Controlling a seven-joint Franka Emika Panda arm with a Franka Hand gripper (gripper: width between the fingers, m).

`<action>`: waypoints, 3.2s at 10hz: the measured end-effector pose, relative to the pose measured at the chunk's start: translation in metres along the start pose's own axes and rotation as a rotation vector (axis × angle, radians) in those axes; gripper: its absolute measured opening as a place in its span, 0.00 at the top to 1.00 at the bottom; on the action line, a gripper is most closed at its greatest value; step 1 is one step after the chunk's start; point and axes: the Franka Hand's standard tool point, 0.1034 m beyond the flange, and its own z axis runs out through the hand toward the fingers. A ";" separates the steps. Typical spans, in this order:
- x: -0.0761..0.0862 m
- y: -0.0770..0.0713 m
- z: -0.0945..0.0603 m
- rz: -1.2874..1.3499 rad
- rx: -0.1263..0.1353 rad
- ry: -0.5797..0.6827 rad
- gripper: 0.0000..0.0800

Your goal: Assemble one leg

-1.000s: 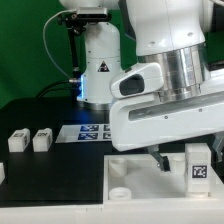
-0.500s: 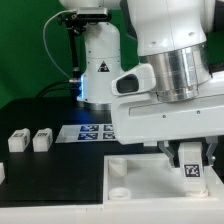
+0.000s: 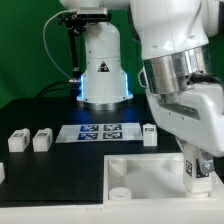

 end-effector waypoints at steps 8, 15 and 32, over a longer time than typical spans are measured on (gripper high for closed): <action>-0.002 -0.002 -0.003 -0.487 -0.049 -0.009 0.20; 0.000 -0.013 -0.008 -1.172 -0.108 0.035 0.32; -0.001 -0.005 -0.006 -0.394 -0.092 -0.009 0.20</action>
Offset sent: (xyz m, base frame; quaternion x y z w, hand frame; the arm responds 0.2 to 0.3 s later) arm 0.0000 0.0000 0.0000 0.0000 0.0000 0.0000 1.0000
